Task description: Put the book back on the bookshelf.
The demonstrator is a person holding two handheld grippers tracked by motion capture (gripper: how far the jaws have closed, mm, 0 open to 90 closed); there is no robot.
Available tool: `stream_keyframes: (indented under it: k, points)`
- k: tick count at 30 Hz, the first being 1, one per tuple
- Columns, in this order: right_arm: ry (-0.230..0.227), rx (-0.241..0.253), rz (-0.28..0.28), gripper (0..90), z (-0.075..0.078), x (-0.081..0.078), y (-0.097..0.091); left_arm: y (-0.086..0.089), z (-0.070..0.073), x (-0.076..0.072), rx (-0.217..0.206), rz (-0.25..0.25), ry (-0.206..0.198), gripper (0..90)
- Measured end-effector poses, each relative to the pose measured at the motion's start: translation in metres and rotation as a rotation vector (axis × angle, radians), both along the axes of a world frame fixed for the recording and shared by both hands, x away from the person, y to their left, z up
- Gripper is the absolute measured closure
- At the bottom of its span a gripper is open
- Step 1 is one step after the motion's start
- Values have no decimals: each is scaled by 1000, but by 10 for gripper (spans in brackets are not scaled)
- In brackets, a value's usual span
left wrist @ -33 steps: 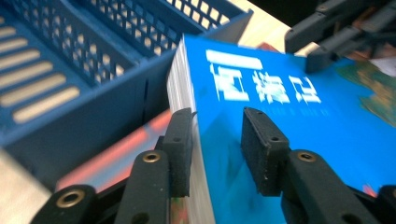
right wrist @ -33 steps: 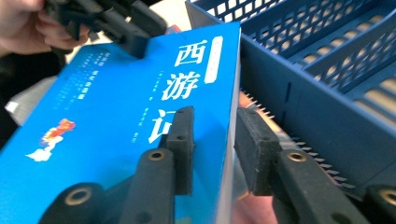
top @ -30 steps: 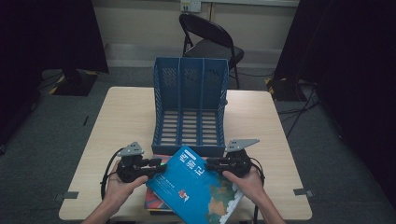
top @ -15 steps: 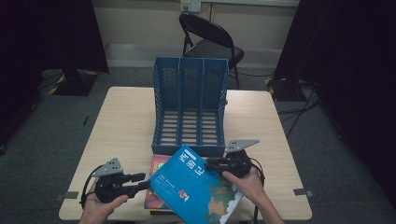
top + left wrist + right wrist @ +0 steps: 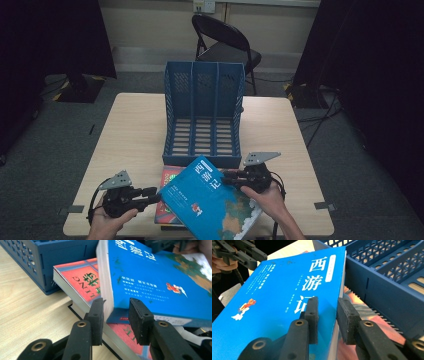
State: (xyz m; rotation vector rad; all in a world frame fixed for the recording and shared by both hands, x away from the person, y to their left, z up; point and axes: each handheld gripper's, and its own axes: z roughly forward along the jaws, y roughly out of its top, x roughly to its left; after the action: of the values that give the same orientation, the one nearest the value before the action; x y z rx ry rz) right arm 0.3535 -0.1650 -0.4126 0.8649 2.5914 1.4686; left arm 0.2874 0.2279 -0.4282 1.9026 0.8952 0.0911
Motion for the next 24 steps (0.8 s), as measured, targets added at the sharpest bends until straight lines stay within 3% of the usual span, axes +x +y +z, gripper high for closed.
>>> stream_keyframes:
  k: [6,9,16,19,21,22,24]
  points:
    - [-12,-10,-29,709,0,-12,-8,-6,0,10,-1,32,5,664]
    - [-17,-13,-40,706,1,-19,-13,-11,1,16,20,51,-13,629]
    - [-10,2,-64,700,0,-38,-24,-23,2,42,34,80,-21,629]
    - [-22,21,-76,700,-3,-46,-27,-26,1,45,39,101,-29,554]
    - [-34,45,-96,701,-5,-51,-28,-25,2,45,27,107,-5,526]
    - [-38,42,-95,698,-5,-51,-28,-23,3,44,13,86,4,472]
    - [-67,25,-90,664,-2,-49,-26,-20,7,34,-28,94,0,444]
